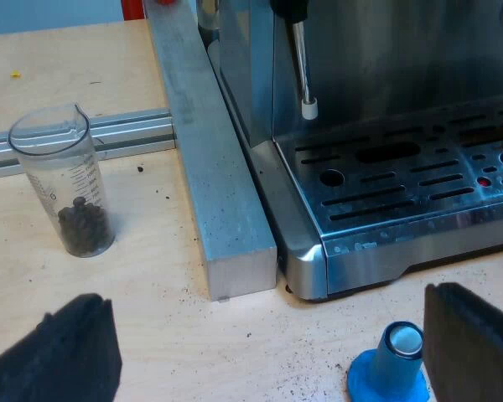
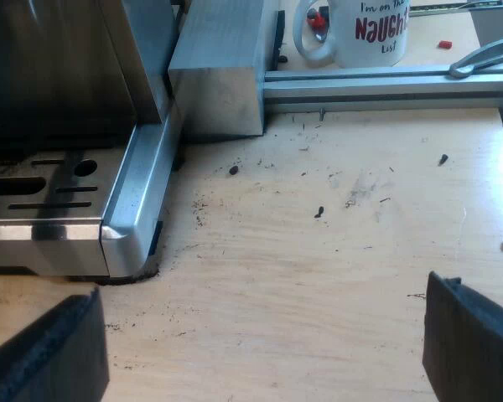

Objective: Pour the beans into the coffee machine

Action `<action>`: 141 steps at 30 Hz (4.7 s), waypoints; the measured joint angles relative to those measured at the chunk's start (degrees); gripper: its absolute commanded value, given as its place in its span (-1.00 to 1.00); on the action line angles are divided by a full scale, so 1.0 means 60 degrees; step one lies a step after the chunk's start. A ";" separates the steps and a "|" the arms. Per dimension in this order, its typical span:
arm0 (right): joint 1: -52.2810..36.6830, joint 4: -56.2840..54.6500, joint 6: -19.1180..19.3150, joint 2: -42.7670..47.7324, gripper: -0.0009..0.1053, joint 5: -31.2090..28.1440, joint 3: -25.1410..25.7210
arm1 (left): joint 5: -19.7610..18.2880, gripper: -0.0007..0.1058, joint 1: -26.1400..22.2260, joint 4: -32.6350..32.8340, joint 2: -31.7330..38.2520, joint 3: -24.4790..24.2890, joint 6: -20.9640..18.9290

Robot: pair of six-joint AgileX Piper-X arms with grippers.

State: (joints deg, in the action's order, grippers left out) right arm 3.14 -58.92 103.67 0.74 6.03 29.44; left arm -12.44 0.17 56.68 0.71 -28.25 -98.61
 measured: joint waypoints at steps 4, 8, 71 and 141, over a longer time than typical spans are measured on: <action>0.0000 0.0000 0.0000 0.0000 0.48 0.0000 0.0000 | 0.0000 0.42 0.0000 0.0000 0.0000 0.0000 0.0000; 0.0000 0.0000 0.0000 0.0000 0.48 0.0000 0.0000 | 0.0000 0.42 0.0000 0.0000 0.0000 0.0000 0.0000; 0.7655 0.8021 0.0786 -0.8449 0.48 0.1988 0.1657 | 0.1104 0.52 -0.1806 -0.8419 -0.6625 0.2165 0.0291; 0.7655 0.9294 0.0232 -0.8449 0.48 0.1518 0.1657 | 0.1022 -0.92 -0.1806 -1.2364 -1.0839 0.1333 0.0291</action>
State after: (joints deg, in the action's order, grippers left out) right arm 49.07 -3.16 105.07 -49.96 15.14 39.38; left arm -6.31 -10.67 -17.50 -64.32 -20.25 -96.86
